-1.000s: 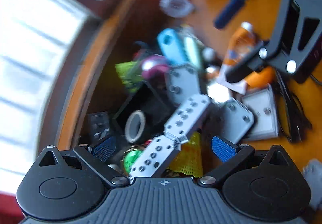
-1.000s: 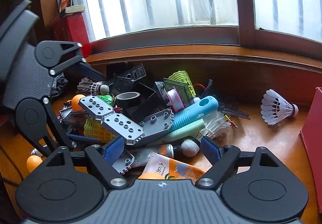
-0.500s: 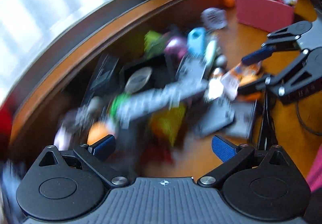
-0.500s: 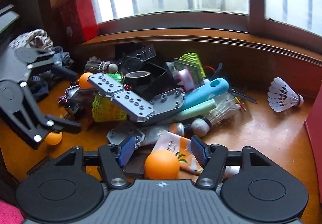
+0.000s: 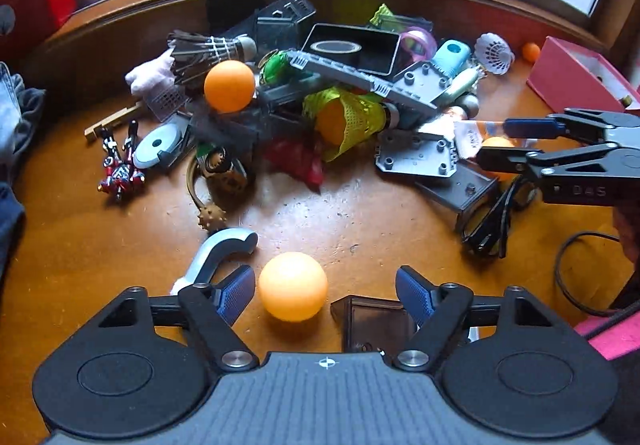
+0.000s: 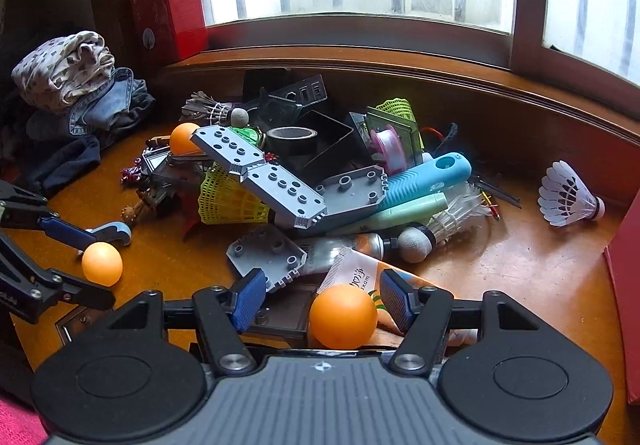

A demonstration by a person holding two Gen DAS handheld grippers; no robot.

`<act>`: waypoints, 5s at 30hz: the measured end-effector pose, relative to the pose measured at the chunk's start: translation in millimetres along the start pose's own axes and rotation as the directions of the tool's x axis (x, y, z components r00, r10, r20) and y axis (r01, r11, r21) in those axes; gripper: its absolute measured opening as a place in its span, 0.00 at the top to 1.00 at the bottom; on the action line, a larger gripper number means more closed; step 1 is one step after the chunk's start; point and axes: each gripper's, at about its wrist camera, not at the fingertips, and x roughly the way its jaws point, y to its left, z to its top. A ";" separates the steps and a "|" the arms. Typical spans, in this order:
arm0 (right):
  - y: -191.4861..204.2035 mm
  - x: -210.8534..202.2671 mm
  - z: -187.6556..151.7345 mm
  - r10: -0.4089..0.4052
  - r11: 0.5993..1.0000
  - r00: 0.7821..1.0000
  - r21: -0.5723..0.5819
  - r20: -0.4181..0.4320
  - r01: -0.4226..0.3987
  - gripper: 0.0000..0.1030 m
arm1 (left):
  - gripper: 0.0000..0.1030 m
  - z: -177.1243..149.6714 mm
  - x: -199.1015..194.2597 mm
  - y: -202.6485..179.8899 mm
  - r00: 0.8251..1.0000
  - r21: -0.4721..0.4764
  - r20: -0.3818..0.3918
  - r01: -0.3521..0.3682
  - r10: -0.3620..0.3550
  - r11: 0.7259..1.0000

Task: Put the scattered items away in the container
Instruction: 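Close the right gripper on an orange ping-pong ball while the left gripper grasps another, then lift both orange ping-pong balls off the desk with both grippers, then carry both orange ping-pong balls toward the pink-red box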

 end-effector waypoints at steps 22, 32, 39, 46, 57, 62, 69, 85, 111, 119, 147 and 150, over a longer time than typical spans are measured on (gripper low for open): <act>-7.8 18.5 -3.2 -0.041 0.995 0.993 0.087 -0.107 0.051 0.54 | 0.44 -6.0 13.5 18.3 1.000 -0.098 0.021 -0.014 0.016 0.995; -6.3 19.9 -1.6 -0.071 0.991 0.993 0.102 -0.098 0.081 0.58 | 0.61 -0.6 15.4 16.5 0.999 -0.058 0.047 -0.004 0.007 0.998; -7.5 14.4 -3.7 -0.105 0.985 0.992 0.133 -0.070 0.113 0.58 | 0.61 6.4 9.2 11.8 0.996 -0.022 0.086 -0.004 0.005 1.000; -9.1 2.1 -4.5 -0.131 0.976 0.991 0.175 -0.023 0.133 0.58 | 0.61 12.9 4.8 8.1 0.991 -0.018 0.131 0.003 -0.001 1.000; -1.4 -0.5 -5.2 -0.136 0.974 0.990 0.182 -0.023 0.138 0.58 | 0.61 20.4 8.8 -4.4 0.988 0.006 0.152 -0.008 0.007 1.000; 0.7 -4.9 -4.4 -0.148 0.970 0.989 0.195 -0.006 0.146 0.58 | 0.61 24.1 7.8 -4.7 0.987 -0.007 0.158 0.005 -0.003 1.000; -5.9 -12.1 -4.6 -0.179 0.958 0.984 0.233 0.019 0.170 0.59 | 0.61 27.6 12.2 -8.0 0.988 0.009 0.151 0.023 -0.025 1.000; -13.2 -26.4 -11.2 -0.235 0.935 0.971 0.280 0.036 0.216 0.59 | 0.61 33.2 16.0 -26.2 0.983 0.078 0.167 0.058 -0.070 0.995; -111.2 -70.9 -61.3 -0.103 0.973 0.995 0.210 0.020 0.096 0.59 | 0.61 57.1 22.5 -150.8 0.987 -0.002 0.159 0.023 -0.022 1.000; -151.5 -89.4 -82.1 -0.026 0.983 0.999 0.181 0.022 0.022 0.59 | 0.61 61.3 34.2 -203.0 0.991 0.003 0.133 0.016 -0.016 1.000; -165.5 -128.1 -50.6 -0.069 0.993 0.987 0.105 0.142 0.054 0.59 | 0.59 80.5 45.5 -228.8 0.982 0.050 0.168 0.075 -0.083 0.996; -174.1 -126.7 -50.7 -0.027 0.995 0.992 0.094 0.123 0.016 0.59 | 0.56 61.1 44.6 -229.1 0.990 0.061 0.123 0.064 -0.071 0.996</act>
